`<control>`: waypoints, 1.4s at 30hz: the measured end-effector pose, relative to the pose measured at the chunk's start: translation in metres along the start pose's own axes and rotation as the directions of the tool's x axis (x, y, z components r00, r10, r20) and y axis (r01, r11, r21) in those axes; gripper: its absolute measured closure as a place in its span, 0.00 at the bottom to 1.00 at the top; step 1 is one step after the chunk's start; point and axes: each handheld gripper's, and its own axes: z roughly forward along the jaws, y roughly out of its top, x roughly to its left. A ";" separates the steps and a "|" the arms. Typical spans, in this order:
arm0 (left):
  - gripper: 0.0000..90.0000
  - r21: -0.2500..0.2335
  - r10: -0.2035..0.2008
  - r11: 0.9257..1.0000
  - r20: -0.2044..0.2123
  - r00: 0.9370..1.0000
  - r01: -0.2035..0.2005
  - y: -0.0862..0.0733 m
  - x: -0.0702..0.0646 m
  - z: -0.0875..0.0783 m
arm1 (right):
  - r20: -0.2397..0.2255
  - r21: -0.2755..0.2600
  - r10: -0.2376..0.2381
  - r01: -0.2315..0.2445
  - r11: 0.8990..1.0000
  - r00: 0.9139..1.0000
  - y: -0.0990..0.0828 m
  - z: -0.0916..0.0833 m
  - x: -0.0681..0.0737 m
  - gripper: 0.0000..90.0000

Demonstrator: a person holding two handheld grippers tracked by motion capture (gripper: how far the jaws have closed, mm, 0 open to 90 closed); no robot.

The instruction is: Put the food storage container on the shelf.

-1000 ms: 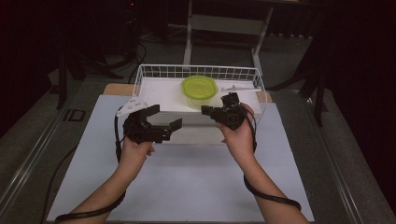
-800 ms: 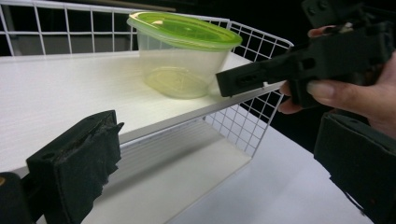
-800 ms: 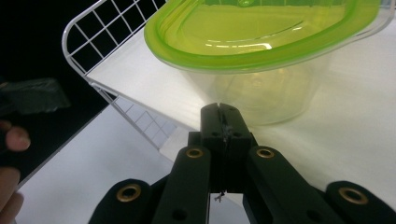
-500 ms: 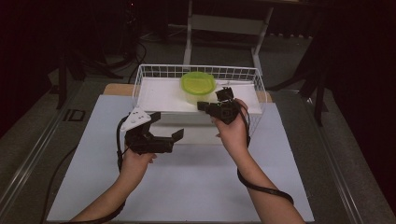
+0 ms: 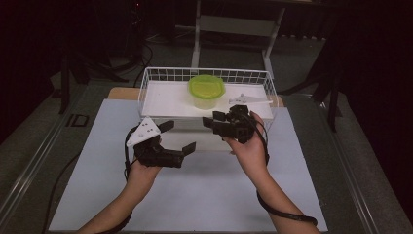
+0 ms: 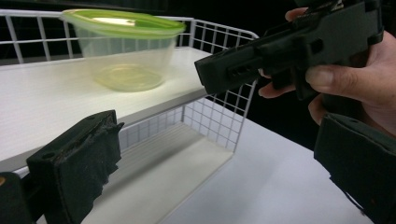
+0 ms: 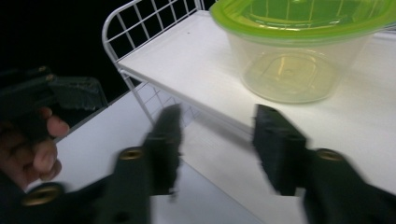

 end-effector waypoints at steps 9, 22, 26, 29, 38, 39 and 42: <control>0.01 -0.010 -0.008 1.000 0.031 0.999 0.008 -0.003 -0.006 -0.003 | -0.029 -0.066 -0.070 0.068 0.995 0.997 -0.021 -0.014 0.003 0.23; 0.01 0.006 0.030 1.000 0.072 0.997 -0.030 -0.023 -0.018 -0.009 | -0.013 -0.063 -0.070 0.069 0.996 0.997 -0.059 -0.023 -0.004 0.21; 0.01 0.014 0.027 1.000 0.078 0.997 -0.028 -0.032 -0.020 -0.011 | -0.009 -0.051 -0.057 0.057 0.997 0.998 -0.075 -0.024 -0.007 0.21; 0.01 0.022 0.019 1.000 0.089 0.996 -0.021 -0.041 -0.021 -0.012 | -0.010 -0.039 -0.051 0.051 0.998 0.999 -0.087 -0.025 -0.009 0.21; 0.01 0.062 -0.005 0.998 0.108 0.994 -0.002 -0.070 -0.023 -0.018 | 0.001 -0.041 -0.057 0.057 0.998 0.998 -0.110 -0.031 -0.012 0.20; 0.01 0.071 -0.001 0.997 0.109 0.994 -0.007 -0.073 -0.023 -0.018 | 0.000 -0.042 -0.056 0.056 0.998 0.998 -0.112 -0.032 -0.012 0.20; 0.01 0.082 -0.006 0.997 0.117 0.993 -0.004 -0.081 -0.024 -0.020 | 0.000 -0.040 -0.057 0.057 0.998 0.998 -0.119 -0.034 -0.012 0.20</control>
